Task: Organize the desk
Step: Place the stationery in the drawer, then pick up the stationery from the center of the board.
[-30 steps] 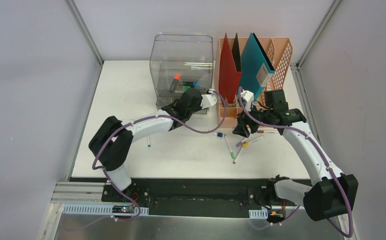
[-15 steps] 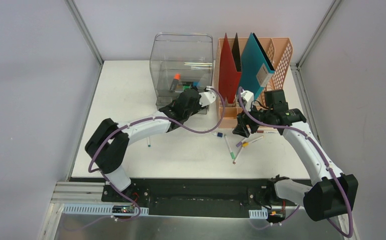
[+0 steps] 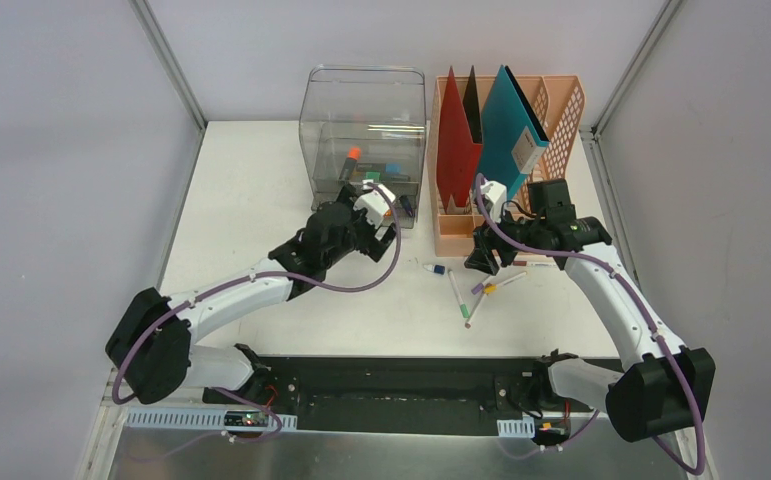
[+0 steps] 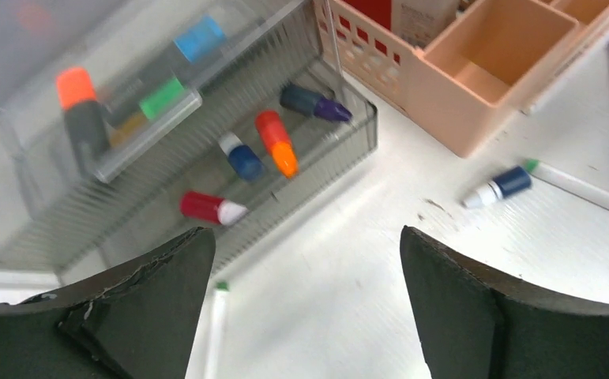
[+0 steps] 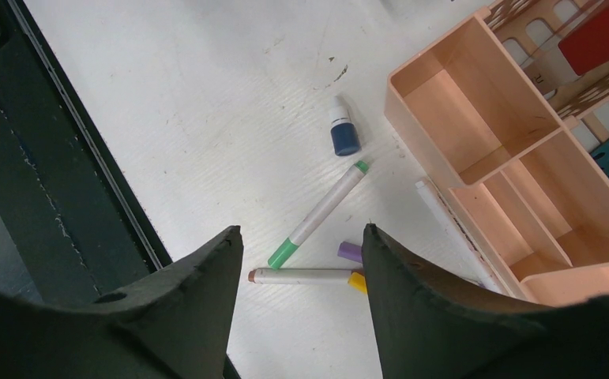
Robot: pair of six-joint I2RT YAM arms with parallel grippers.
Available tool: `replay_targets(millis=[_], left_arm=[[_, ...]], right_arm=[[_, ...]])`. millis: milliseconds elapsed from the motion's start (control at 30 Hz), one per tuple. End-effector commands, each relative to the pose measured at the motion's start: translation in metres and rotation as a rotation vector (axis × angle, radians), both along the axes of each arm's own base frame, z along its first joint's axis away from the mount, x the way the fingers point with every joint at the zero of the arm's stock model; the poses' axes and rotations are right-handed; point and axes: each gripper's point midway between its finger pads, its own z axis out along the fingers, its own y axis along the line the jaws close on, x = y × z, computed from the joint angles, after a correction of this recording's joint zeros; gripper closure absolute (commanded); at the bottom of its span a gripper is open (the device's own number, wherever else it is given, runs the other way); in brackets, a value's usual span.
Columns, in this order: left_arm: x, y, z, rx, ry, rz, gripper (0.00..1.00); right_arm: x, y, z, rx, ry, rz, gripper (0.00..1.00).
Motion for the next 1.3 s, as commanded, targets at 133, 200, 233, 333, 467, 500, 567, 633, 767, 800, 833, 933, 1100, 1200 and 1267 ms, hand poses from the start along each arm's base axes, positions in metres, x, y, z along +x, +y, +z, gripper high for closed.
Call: replay_targets(millis=[133, 200, 233, 333, 467, 500, 567, 633, 767, 800, 833, 933, 1100, 1200, 1267], left_arm=[[-0.038, 0.007, -0.016, -0.271, 0.175, 0.040, 0.04], [-0.045, 0.013, -0.026, -0.295, 0.205, 0.060, 0.03], [-0.048, 0.016, -0.030, -0.308, 0.219, 0.073, 0.01], [-0.055, 0.021, -0.037, -0.359, 0.246, 0.100, 0.01], [-0.060, 0.017, -0.034, -0.429, 0.260, 0.083, 0.01], [-0.060, 0.015, -0.033, -0.441, 0.266, 0.081, 0.01], [-0.060, 0.009, -0.031, -0.471, 0.283, 0.064, 0.01], [-0.062, 0.000, -0.027, -0.511, 0.303, 0.033, 0.01], [-0.070, -0.015, -0.027, -0.572, 0.363, -0.025, 0.01], [-0.072, -0.016, -0.028, -0.583, 0.374, -0.028, 0.01], [-0.074, -0.016, -0.028, -0.595, 0.381, -0.034, 0.01], [-0.080, -0.017, -0.028, -0.635, 0.397, -0.053, 0.01], [-0.089, -0.015, -0.029, -0.669, 0.396, -0.075, 0.01], [-0.090, -0.009, -0.031, -0.671, 0.393, -0.051, 0.01], [-0.089, -0.001, -0.036, -0.663, 0.391, -0.010, 0.01]], right_arm=[[0.002, 0.005, 0.002, 0.016, -0.027, 0.042, 0.40], [0.001, 0.006, 0.001, 0.020, -0.023, 0.049, 0.40], [0.001, 0.006, 0.000, 0.021, -0.017, 0.052, 0.40], [-0.001, 0.008, -0.001, 0.027, -0.007, 0.066, 0.40], [-0.005, 0.010, -0.002, 0.038, 0.001, 0.092, 0.40], [-0.007, 0.011, -0.002, 0.043, 0.003, 0.101, 0.40], [-0.009, 0.012, -0.003, 0.049, 0.006, 0.118, 0.40], [-0.010, 0.012, -0.006, 0.050, 0.011, 0.134, 0.40], [-0.011, 0.017, -0.015, -0.001, 0.013, 0.178, 0.40], [-0.012, 0.019, -0.017, -0.027, 0.008, 0.194, 0.40], [-0.013, 0.022, -0.020, -0.061, 0.004, 0.219, 0.40], [-0.016, 0.031, -0.027, -0.166, -0.003, 0.291, 0.40], [-0.010, 0.048, -0.033, -0.262, 0.001, 0.370, 0.37], [0.003, 0.060, -0.040, -0.323, -0.013, 0.358, 0.37], [0.010, 0.067, -0.044, -0.348, -0.011, 0.337, 0.37]])
